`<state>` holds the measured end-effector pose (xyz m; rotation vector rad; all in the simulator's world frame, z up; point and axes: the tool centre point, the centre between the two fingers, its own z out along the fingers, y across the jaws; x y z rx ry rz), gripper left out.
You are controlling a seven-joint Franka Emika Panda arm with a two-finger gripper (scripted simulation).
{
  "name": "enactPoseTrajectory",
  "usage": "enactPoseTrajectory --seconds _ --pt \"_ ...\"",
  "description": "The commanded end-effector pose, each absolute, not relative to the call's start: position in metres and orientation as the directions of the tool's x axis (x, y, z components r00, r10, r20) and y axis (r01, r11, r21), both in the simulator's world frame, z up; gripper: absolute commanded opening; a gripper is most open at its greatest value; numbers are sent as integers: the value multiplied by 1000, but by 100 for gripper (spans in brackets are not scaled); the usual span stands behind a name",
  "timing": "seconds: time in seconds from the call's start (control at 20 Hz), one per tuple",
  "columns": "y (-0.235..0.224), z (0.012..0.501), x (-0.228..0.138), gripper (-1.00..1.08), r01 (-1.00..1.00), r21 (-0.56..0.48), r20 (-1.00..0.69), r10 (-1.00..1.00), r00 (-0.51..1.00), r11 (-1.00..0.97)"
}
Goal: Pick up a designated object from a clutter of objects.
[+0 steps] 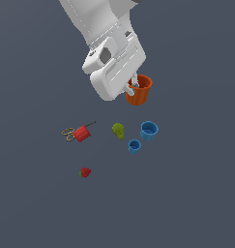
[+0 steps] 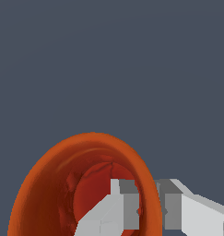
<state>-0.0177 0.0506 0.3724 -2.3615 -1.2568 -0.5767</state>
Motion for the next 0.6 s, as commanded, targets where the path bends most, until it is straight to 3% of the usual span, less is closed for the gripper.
enactPoseTrajectory --seconds 0.0,0.55 --pt "66 390 -20 -100 843 -154 531 677 510 -515" --pt "96 422 -23 -100 843 -154 533 675 510 -516"
